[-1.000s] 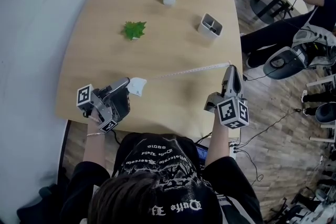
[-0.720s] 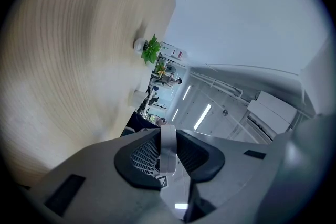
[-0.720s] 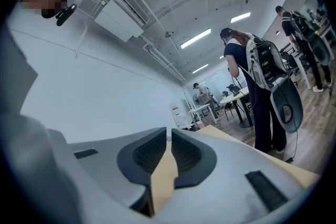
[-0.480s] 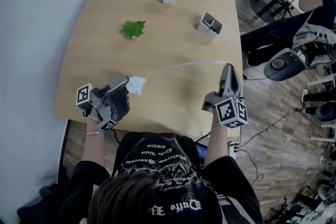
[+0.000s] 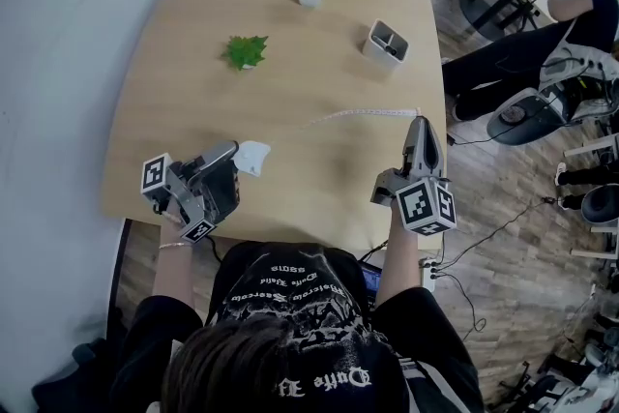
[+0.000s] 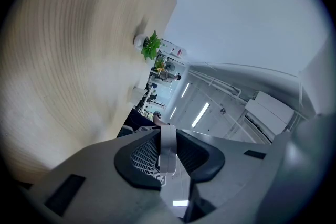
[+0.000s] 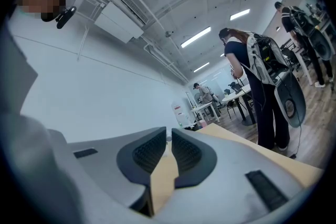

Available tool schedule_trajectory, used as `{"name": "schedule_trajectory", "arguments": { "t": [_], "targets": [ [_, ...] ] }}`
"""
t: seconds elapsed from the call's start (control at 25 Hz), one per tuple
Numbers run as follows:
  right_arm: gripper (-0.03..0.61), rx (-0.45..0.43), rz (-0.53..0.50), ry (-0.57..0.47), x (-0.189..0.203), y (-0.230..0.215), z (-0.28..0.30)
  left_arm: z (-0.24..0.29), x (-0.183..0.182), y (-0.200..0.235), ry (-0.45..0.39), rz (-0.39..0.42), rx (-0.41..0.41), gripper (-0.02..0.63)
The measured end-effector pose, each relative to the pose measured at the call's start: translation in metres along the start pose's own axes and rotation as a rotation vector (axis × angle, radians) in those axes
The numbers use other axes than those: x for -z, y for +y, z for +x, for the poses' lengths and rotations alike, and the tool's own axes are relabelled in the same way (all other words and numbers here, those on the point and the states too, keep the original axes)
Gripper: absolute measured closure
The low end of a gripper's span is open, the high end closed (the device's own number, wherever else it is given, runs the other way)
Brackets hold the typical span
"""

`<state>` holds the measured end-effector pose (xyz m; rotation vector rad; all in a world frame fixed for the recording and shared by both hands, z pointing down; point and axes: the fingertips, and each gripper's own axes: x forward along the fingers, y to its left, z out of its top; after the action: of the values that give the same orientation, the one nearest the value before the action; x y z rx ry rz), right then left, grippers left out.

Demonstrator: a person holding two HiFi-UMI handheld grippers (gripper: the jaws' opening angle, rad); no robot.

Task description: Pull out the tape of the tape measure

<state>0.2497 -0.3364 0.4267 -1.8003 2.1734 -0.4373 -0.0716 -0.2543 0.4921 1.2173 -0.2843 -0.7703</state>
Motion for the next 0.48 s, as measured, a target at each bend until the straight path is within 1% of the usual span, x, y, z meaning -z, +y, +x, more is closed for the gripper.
{"name": "schedule_trajectory", "arguments": {
  "t": [0.16,0.2,0.24,0.48],
  "targets": [
    [0.535,-0.001,0.021,0.023,0.007,-0.001,-0.001,0.000,0.000,0.002,0.004,0.004,-0.011,0.525],
    [0.523,-0.007,0.030,0.031,0.010,0.000,-0.001,-0.001,0.000,0.002,0.007,0.007,-0.015,0.525],
    [0.478,-0.012,0.039,0.039,0.013,0.001,-0.002,-0.001,0.001,0.003,0.011,0.011,-0.018,0.525],
    [0.477,0.000,0.062,0.052,0.023,-0.001,-0.008,0.003,0.006,0.003,0.043,0.036,-0.037,0.525]
  ]
}}
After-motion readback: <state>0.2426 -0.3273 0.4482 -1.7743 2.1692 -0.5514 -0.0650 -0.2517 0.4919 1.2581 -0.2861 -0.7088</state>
